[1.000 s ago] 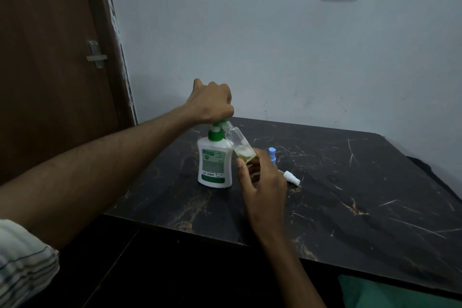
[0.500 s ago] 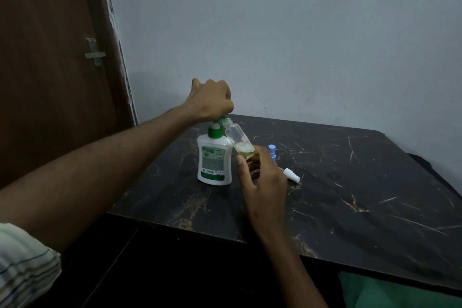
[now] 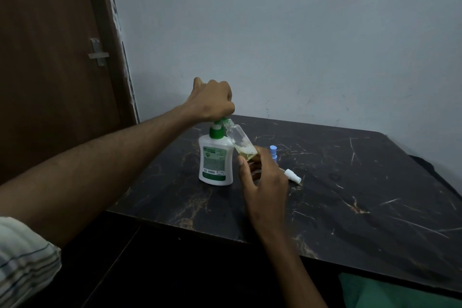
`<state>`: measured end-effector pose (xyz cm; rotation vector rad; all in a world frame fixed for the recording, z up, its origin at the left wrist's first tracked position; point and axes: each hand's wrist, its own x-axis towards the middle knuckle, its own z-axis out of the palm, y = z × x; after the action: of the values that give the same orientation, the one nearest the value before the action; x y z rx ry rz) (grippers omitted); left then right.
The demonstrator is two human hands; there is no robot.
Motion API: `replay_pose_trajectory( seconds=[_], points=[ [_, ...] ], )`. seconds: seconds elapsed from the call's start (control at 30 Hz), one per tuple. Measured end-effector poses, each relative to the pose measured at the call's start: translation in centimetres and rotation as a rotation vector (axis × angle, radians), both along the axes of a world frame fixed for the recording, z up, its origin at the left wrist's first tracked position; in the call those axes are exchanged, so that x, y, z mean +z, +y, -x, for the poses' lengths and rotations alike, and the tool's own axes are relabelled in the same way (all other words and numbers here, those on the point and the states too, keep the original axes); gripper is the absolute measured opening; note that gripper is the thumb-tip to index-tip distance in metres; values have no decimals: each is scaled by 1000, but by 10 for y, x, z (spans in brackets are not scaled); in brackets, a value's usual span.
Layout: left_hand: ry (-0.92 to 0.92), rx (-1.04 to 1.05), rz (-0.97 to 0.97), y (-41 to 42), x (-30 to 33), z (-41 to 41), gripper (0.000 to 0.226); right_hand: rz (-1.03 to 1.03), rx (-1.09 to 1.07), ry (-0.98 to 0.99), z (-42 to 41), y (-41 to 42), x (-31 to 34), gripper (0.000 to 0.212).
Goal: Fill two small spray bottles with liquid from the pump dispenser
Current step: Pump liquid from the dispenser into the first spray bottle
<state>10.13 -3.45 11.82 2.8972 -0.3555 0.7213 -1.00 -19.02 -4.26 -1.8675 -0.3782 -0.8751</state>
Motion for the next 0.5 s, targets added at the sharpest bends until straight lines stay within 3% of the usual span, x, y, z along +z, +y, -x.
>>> replay_pose_trajectory(
  seconds=[0.5],
  points=[
    [21, -10, 18, 0, -4, -2, 13, 4, -2, 8, -1, 1, 0, 18]
  ],
)
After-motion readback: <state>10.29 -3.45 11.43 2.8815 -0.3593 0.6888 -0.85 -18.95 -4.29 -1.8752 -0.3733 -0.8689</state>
